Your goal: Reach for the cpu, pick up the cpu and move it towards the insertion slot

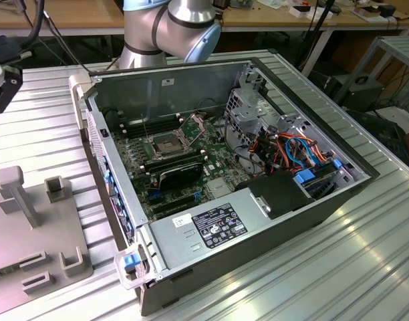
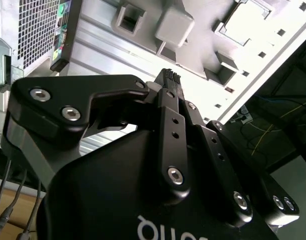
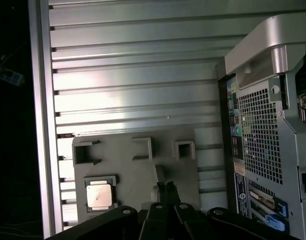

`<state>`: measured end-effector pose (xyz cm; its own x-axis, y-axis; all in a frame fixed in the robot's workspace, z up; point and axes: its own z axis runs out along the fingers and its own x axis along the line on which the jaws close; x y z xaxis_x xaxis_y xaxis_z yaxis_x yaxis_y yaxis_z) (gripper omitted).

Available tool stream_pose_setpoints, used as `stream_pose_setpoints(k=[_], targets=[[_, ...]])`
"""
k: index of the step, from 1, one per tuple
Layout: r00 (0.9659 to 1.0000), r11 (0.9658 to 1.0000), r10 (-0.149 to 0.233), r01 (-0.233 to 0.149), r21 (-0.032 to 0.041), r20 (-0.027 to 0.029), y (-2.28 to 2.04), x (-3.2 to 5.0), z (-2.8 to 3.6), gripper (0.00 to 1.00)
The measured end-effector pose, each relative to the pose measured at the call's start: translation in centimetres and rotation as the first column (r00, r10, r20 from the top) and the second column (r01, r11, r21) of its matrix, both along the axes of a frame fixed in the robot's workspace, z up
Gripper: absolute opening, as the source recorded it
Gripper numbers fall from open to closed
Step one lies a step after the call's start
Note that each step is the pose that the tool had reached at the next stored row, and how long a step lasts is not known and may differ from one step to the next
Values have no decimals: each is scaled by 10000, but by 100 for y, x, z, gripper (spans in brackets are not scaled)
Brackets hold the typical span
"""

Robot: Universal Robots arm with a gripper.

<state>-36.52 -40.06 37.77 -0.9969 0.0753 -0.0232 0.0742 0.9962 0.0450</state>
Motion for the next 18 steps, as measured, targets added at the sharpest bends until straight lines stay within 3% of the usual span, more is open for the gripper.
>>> stream_pose_setpoints(k=[3,7,18], targets=[[10000,10000,1,-1,0,1,-3,-103,-8,11],[10000,10000,1,-1,0,0,-3,-174,-15,11],[10000,10000,1,-1,0,0,-3,-295,-33,11]])
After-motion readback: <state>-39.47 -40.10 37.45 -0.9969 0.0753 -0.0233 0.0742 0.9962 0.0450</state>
